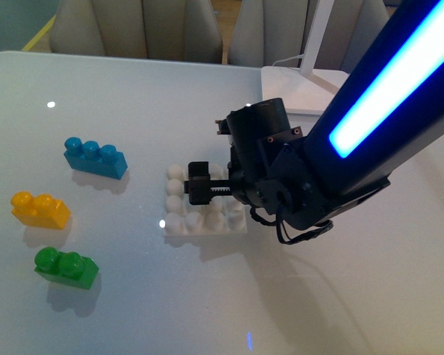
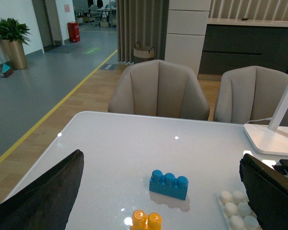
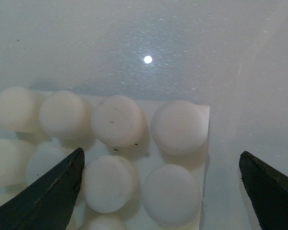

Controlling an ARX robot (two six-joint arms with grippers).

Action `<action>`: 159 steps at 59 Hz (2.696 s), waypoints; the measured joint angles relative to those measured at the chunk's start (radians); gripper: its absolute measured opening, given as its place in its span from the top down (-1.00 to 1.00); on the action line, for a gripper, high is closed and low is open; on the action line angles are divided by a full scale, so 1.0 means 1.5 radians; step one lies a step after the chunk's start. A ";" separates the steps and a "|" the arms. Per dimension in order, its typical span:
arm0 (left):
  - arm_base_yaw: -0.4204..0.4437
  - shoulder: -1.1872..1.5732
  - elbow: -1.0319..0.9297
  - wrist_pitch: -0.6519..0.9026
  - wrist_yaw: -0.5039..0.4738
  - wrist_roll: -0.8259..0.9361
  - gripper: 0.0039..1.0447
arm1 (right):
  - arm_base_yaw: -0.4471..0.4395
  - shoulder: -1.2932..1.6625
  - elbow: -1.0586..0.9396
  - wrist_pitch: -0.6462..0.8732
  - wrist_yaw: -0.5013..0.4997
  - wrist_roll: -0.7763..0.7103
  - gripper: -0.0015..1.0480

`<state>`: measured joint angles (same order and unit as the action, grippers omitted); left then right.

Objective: Insert yellow block into base center

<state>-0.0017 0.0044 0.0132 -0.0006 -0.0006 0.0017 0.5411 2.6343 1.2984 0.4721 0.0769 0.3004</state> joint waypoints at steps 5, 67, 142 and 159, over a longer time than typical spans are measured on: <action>0.000 0.000 0.000 0.000 0.000 0.000 -0.86 | 0.019 0.001 0.009 -0.010 0.003 0.006 -0.83; 0.000 0.000 0.000 0.000 0.000 0.000 -0.86 | 0.075 0.011 0.081 -0.071 -0.012 0.051 -0.83; 0.000 0.000 0.000 0.000 0.000 0.000 -0.86 | 0.078 -0.031 0.006 0.023 -0.072 0.196 -0.83; 0.000 0.000 0.000 0.000 0.000 0.000 -0.86 | 0.078 -0.031 0.002 0.039 -0.087 0.224 -0.83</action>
<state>-0.0017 0.0044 0.0132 -0.0006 -0.0006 0.0017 0.6582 2.5881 1.3014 0.5301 -0.0532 0.6357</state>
